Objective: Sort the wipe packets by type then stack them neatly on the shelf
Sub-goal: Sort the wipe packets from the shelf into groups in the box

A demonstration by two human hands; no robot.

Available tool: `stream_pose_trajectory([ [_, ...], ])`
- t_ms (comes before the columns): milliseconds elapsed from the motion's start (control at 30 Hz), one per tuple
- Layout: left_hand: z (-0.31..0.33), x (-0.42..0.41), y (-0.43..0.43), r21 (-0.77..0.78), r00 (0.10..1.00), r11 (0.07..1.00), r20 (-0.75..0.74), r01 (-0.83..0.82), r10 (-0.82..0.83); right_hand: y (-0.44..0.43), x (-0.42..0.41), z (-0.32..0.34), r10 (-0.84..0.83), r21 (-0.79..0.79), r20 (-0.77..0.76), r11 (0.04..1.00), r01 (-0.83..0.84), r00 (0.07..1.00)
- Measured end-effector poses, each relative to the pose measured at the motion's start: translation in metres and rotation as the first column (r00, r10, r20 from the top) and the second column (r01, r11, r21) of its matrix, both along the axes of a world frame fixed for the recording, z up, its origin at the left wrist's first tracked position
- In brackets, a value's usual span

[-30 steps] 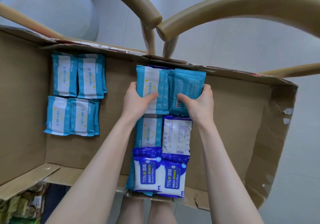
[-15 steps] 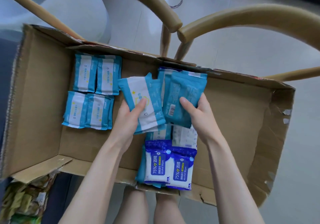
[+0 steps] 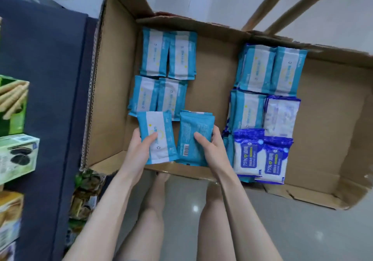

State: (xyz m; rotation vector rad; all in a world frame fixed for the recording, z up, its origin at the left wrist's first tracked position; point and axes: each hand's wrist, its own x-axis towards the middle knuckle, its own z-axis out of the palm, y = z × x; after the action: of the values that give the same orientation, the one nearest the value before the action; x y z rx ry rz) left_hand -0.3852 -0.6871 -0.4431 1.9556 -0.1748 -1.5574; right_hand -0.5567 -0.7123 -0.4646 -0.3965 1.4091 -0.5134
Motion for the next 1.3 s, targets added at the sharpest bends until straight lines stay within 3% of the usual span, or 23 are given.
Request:
stream_pose_trajectory([
  [100,-0.021,0.037,0.008,0.015,0.976,0.983,0.114,0.183,-0.183,0.016,0.037,-0.018,-0.024,0.013,-0.053,1.000,0.025,0.998],
  [267,-0.053,0.080,0.000,0.126,0.847,0.869,0.191,0.479,-0.495,0.025,0.080,-0.043,-0.035,0.028,-0.096,0.999,0.037,0.995],
  [433,-0.088,0.100,-0.002,0.220,0.788,0.810,0.198,0.544,-0.583,0.031,0.109,-0.075,0.056,0.039,-0.222,0.998,-0.048,0.974],
  [533,-0.101,0.099,0.001,0.284,0.726,0.756,0.224,0.589,-0.650,0.040,0.113,-0.093,0.254,0.051,-0.477,0.964,-0.262,0.841],
  [633,-0.108,0.092,0.006,0.352,0.625,0.683,0.280,0.640,-0.729,0.042,0.110,-0.099,0.335,0.076,-0.648,0.922,-0.380,0.684],
  [1033,-0.068,0.091,0.009,0.403,0.341,0.511,0.422,0.759,-0.840,0.021,0.090,-0.060,0.548,0.133,-0.746,0.681,-0.720,0.379],
  [1133,-0.039,0.083,0.002,0.313,0.321,0.517,0.505,0.797,-0.801,0.017,0.080,-0.033,0.477,0.036,-0.785,0.672,-0.740,0.395],
  [1300,0.003,0.053,-0.002,0.109,0.366,0.547,0.633,0.830,-0.682,0.018,0.051,0.013,0.321,-0.125,-0.835,0.680,-0.722,0.446],
])
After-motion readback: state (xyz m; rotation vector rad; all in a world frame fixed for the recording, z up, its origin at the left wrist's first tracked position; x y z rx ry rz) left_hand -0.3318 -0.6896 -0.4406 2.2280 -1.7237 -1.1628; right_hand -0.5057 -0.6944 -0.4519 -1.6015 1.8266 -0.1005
